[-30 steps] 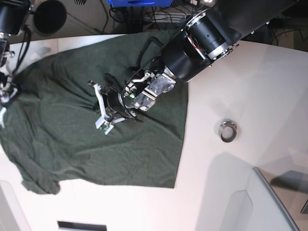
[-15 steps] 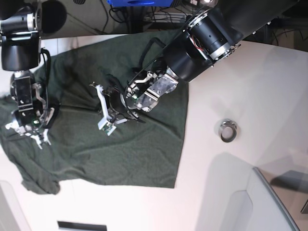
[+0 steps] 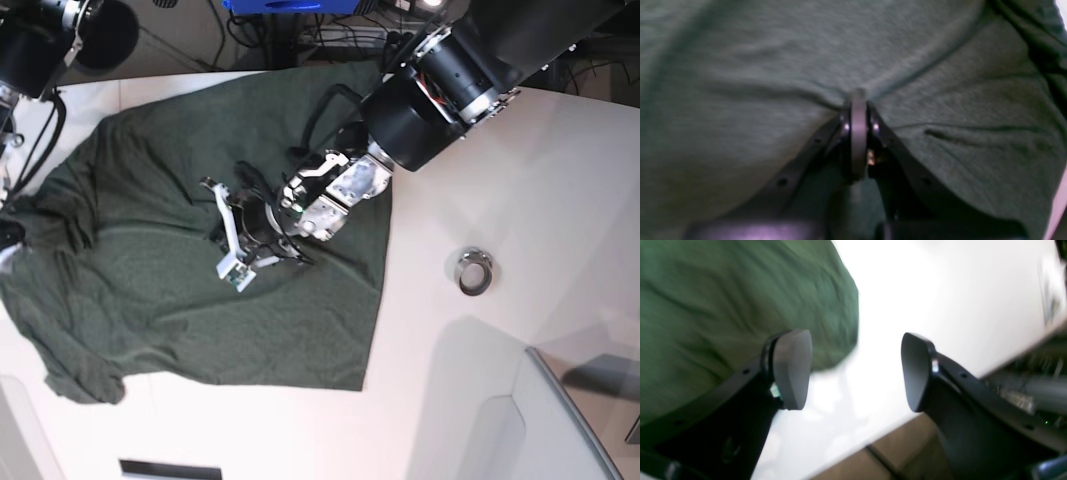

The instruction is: Layout the t-shirt on the table in an organized manner, then fold the t-shirt properly

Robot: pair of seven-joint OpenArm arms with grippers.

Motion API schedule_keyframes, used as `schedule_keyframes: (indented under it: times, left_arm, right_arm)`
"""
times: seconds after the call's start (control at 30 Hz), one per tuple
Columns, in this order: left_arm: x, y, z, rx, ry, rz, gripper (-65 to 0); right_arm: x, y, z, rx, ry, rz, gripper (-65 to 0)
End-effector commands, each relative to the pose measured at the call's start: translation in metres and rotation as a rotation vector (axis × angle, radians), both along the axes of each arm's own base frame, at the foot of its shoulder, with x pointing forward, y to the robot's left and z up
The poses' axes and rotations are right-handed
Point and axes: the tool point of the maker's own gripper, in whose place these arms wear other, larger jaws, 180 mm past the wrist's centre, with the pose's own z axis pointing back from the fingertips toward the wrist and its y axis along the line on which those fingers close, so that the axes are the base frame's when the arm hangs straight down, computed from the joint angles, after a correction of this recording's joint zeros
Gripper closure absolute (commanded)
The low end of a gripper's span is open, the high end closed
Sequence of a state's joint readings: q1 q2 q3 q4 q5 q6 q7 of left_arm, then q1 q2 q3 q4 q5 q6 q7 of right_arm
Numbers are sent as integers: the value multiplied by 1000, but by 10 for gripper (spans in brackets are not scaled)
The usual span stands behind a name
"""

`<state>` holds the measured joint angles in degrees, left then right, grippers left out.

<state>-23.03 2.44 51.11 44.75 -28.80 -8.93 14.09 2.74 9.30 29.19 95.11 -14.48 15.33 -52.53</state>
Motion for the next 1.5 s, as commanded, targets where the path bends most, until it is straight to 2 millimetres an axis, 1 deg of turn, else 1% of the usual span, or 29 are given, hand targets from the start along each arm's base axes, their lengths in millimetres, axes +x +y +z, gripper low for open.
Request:
schedule_keyframes:
  times: [0.0,0.07,0.1,0.17,0.23,0.3,0.37,0.43,0.5,0.57,0.67,0.73,0.77,0.87,0.97,1.0,1.07,1.1,1.17,1.23,1.3,1.33,1.37,1.4,1.47]
  left_arm:
    - [16,-12,25,-48,-54,-8,0]
    - [16,-6,35,-38,-68,-31,0]
    - [10,-2,35,-31,-61,-42,0]
    - [0,4,41,-18,-57,-71,0]
    - [-18,6,47,-4,-39,-111,0]
    - [-44,9,45,5,-7,-145,0]
    - [-61,16,40,14,19,-158,0]
    - [-76,29,28,37,53,-156,0]
    - [-89,42,16,60,84,-151,0]
    - [-100,56,5,85,112,-146,0]
    - [-112,76,-11,127,150,-136,0]
    - [-116,91,-24,164,178,-123,0]
    - [-118,97,-30,181,192,-116,0]
    - [-122,110,-43,216,223,-100,0]
    - [-121,123,-48,243,228,-92,0]
    - [-119,127,-48,249,224,-90,0]
    - [-115,137,-48,268,218,-72,0]
    - [-108,145,-48,278,211,-43,0]
    - [-95,151,-42,267,195,5,0]
    - [-82,171,-38,276,182,60,0]
    - [-70,184,-32,276,167,104,0]
    - [-65,196,-31,289,160,123,0]
    - [-61,202,-30,296,154,133,0]
    - [-57,204,-26,293,145,141,0]
    - [-52,199,-18,277,121,135,0]
  right_arm:
    - [-5,0,-9,24,10,5,-396]
    - [-22,6,-36,115,50,38,-395]
    - [-31,8,-47,162,59,44,-389]
    - [-44,9,-63,235,72,36,-356]
    - [-52,7,-79,300,82,7,-324]
    - [-48,8,-88,349,42,7,-314]
    - [-44,6,-94,381,21,4,-314]
    - [-42,7,-103,438,19,-11,-314]
    - [-39,9,-110,505,2,-27,-314]
    - [-33,11,-112,568,-30,-40,-314]
    - [-23,13,-109,630,-81,-50,-314]
    - [-20,11,-106,629,-91,-49,-315]
    - [-15,11,-103,629,-103,-45,-315]
    - [-5,10,-97,629,-123,-39,-315]
    - [3,11,-99,654,-125,-48,-315]
    - [2,6,-100,655,-117,-57,-314]
    - [-5,6,-111,678,-87,-78,-309]
    - [-7,8,-115,687,-79,-85,-309]
    - [-10,8,-118,690,-71,-88,-308]
    - [-11,8,-119,691,-69,-89,-308]
    - [-11,5,-118,684,-68,-90,-308]
    - [-8,6,-117,680,-72,-82,-308]
    - [-4,7,-115,669,-73,-63,-308]
    - [4,7,-111,645,-73,-32,-308]
    - [25,16,-103,607,-64,52,-308]
